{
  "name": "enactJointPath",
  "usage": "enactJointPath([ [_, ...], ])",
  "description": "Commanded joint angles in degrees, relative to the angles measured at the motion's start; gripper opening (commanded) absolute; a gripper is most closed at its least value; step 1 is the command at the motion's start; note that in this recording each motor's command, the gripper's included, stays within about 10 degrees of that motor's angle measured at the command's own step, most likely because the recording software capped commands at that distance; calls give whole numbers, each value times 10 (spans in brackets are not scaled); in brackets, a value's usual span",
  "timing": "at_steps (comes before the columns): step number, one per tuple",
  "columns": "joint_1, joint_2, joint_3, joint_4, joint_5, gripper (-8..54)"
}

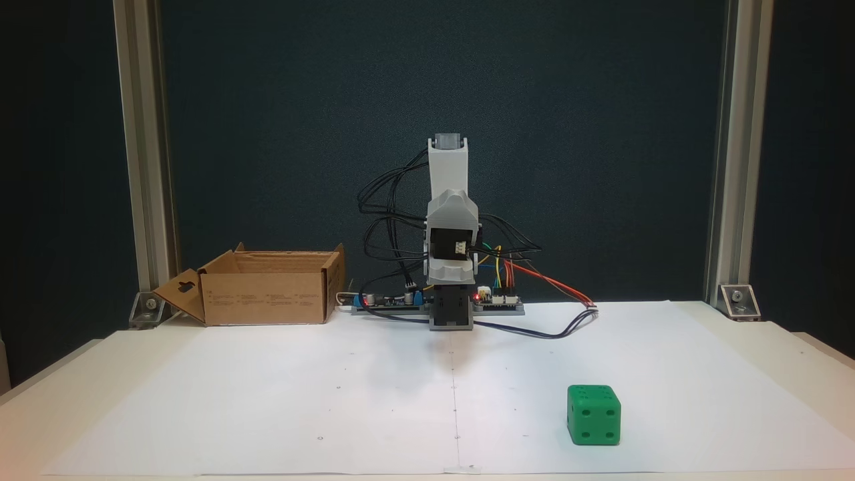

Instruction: Grasp a green dice and put it in the bin.

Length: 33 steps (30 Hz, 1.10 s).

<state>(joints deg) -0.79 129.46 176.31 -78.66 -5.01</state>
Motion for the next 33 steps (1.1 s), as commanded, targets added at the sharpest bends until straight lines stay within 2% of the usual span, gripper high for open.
enactJointPath([
  [1, 42, 60, 27, 100, 27, 442],
  [33, 37, 60, 27, 127, 26, 442],
])
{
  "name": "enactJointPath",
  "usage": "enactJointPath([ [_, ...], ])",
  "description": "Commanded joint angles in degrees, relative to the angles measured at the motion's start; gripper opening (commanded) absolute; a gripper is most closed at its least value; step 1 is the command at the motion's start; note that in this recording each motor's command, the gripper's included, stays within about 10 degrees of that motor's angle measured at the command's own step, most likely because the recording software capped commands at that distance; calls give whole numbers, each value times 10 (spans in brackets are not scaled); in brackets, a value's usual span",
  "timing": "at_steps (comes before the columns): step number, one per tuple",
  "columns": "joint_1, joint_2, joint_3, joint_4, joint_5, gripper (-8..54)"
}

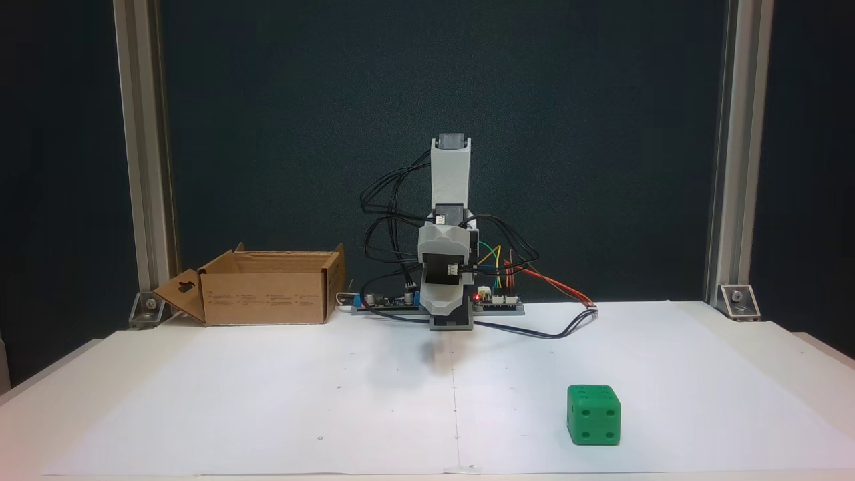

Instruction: Grasp a green dice and put it in the bin.

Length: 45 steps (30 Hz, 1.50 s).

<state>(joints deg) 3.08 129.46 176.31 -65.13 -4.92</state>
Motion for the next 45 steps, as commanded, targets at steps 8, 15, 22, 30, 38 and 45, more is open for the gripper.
enactJointPath([
  [8, -2, 60, 27, -9, 22, 443],
  [15, -1, 59, -40, 55, 24, 439],
  [22, 13, 58, -241, 334, 24, 438],
  [30, -22, 42, -428, 640, 67, 431],
  [38, -64, -24, -613, 937, 134, 431],
  [45, -81, -80, -766, 1185, 165, 432],
])
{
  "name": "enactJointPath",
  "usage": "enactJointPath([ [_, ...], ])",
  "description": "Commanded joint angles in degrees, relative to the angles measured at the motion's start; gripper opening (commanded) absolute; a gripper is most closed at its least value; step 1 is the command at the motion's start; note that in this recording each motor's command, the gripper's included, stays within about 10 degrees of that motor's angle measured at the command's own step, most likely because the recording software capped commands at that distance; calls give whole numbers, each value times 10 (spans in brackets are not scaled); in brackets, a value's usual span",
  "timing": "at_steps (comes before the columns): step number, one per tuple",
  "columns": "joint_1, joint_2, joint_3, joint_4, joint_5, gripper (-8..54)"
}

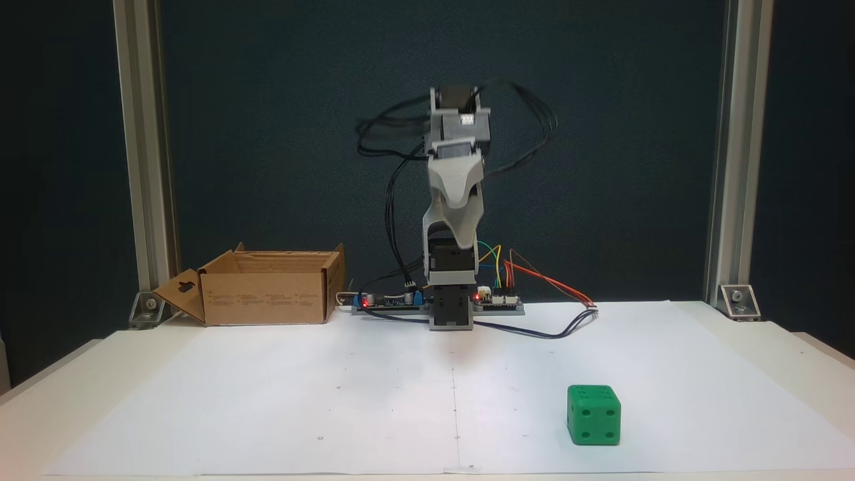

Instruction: Grasp a green dice and put it in the bin.

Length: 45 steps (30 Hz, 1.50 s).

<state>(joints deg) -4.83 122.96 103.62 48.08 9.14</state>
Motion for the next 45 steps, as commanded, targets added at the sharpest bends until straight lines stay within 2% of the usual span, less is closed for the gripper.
enactJointPath([
  [1, 2, -26, -58, 89, 25, 432],
  [8, -31, -76, -142, 273, 38, 434],
  [22, -172, -388, -526, 315, 139, 434],
  [34, -199, -591, -711, 345, 189, 435],
  [45, -184, -663, -789, 374, 236, 435],
])
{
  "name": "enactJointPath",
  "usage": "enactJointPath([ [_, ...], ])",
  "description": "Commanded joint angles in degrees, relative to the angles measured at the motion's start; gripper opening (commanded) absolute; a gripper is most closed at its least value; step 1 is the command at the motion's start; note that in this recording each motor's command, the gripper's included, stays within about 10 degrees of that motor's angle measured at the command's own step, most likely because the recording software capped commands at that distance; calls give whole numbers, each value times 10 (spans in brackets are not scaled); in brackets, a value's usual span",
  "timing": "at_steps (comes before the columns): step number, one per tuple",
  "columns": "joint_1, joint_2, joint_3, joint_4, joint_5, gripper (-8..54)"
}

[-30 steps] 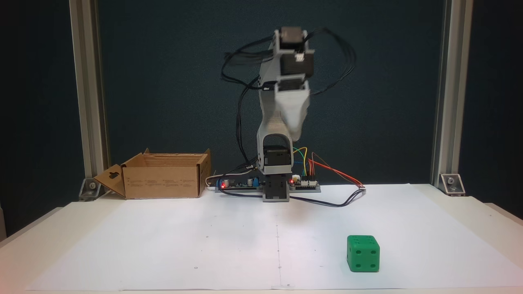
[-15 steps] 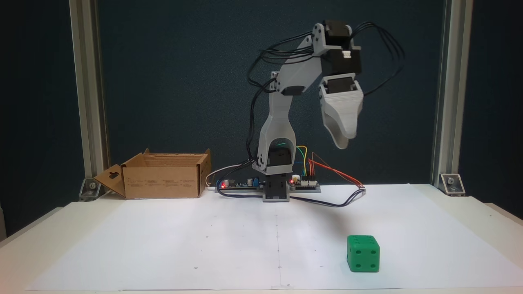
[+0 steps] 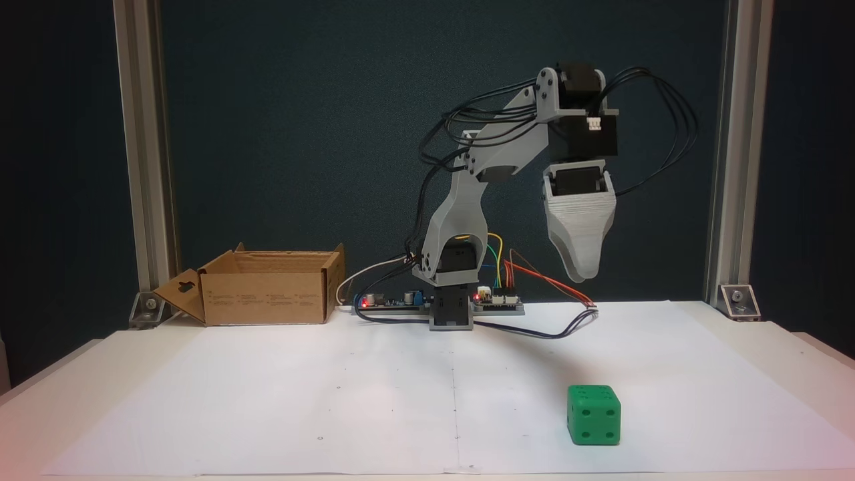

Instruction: Grasp a green dice and put it in the bin.

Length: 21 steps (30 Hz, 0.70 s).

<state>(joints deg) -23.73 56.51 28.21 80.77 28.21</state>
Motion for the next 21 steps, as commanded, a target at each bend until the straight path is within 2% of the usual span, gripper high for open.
enactJointPath([
  [1, 11, 0, -40, 44, 53, 435],
  [21, 14, -95, -104, 18, 64, 435],
])
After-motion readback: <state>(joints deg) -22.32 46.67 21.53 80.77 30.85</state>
